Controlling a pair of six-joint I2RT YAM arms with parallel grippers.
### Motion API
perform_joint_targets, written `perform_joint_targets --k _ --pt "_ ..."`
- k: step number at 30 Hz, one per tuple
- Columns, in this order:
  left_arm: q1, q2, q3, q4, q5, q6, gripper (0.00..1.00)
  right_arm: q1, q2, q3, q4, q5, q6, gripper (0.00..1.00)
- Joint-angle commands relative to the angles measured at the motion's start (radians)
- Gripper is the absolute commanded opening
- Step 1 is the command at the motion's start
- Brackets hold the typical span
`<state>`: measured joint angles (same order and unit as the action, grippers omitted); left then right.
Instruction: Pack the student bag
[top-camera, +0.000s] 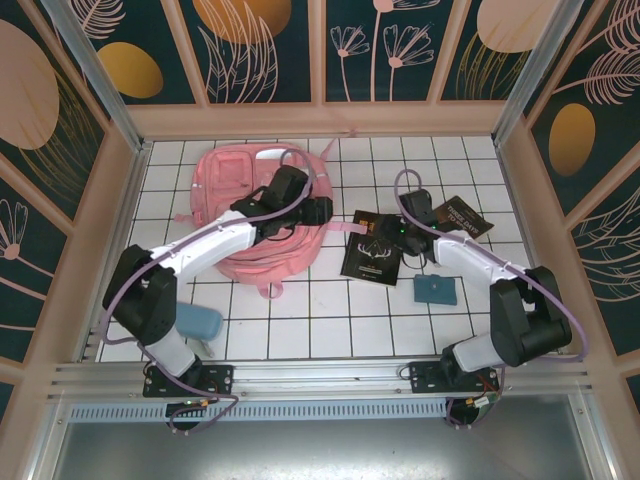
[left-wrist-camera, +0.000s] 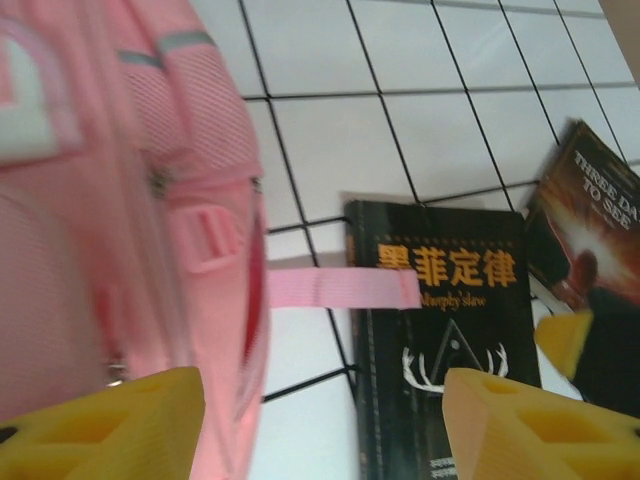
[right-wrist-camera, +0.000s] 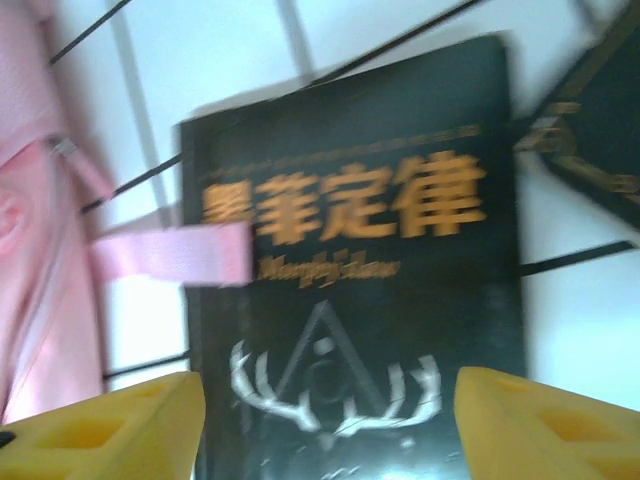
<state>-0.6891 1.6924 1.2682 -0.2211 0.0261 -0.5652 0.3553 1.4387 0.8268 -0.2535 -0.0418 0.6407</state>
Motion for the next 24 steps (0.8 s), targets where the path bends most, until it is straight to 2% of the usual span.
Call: perform_joint_targets --k 1,4,9,12,17,21,24 --pt "-0.062 0.09 0.061 0.016 0.06 -0.058 0.62 -0.042 0.041 -0.031 -0.055 0.039 0.014 0.6" --pt "-0.097 0.174 0.111 0.005 0.081 -0.091 0.6 -0.044 0.1 0.0 -0.078 0.033 -0.03 0.55" --pt "-0.13 0.309 0.179 -0.006 0.129 -0.098 0.52 -0.045 0.148 0.0 -0.066 0.006 -0.046 0.55" --pt "-0.138 0.37 0.21 -0.038 0.108 -0.081 0.49 -0.042 0.151 -0.005 -0.055 -0.02 -0.052 0.55" --pt "-0.14 0.43 0.23 -0.074 0.096 -0.069 0.41 -0.04 0.156 -0.011 -0.037 -0.095 -0.074 0.53" --pt "-0.143 0.463 0.234 -0.095 0.101 -0.057 0.32 -0.03 0.159 -0.002 -0.044 -0.133 -0.088 0.46" --pt "-0.144 0.477 0.236 -0.099 0.127 -0.042 0.26 -0.001 0.148 0.031 -0.083 -0.107 -0.092 0.42"
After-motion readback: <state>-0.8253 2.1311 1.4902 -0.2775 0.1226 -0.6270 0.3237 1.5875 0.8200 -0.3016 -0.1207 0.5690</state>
